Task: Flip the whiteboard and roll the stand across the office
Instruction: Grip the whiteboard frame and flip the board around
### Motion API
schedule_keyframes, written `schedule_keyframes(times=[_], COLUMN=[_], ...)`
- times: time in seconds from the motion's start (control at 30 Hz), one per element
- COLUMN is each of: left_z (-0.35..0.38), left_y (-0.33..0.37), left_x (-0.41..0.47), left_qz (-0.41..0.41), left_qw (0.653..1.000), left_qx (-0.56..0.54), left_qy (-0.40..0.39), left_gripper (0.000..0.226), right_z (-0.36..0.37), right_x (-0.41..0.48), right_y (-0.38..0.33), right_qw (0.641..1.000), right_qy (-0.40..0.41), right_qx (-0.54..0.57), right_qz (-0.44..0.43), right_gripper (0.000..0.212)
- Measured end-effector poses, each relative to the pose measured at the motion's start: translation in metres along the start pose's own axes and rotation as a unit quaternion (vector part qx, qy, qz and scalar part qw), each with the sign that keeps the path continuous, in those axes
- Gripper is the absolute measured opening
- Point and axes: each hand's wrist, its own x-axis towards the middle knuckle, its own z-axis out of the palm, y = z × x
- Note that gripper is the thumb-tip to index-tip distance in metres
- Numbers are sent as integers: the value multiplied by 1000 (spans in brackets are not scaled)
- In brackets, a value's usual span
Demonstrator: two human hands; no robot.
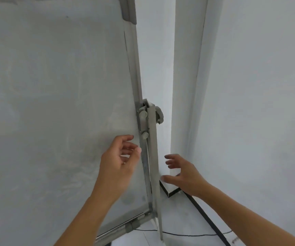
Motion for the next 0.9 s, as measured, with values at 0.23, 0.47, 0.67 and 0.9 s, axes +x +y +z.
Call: schedule_keyframes(times=[0.23,0.47,0.67,0.9], left_z=[46,87,100,129], left_y=[22,39,47,66], left_x=[25,34,20,-45], left_qz=[26,-31,-56,-15], left_qw=[983,933,924,933], left_qx=[128,210,233,222], left_qy=[129,289,297,283], left_gripper=[20,37,37,40], right_z=[15,27,20,-2], right_x=[112,125,105,30], right_y=[-9,6,8,31], right_qw=[961,945,942,954], right_qy=[-254,-299,-306,-264], right_qx=[-39,22,54,57], right_qz=[-99,-132,-127,-133], right_gripper=[43,19,36,23])
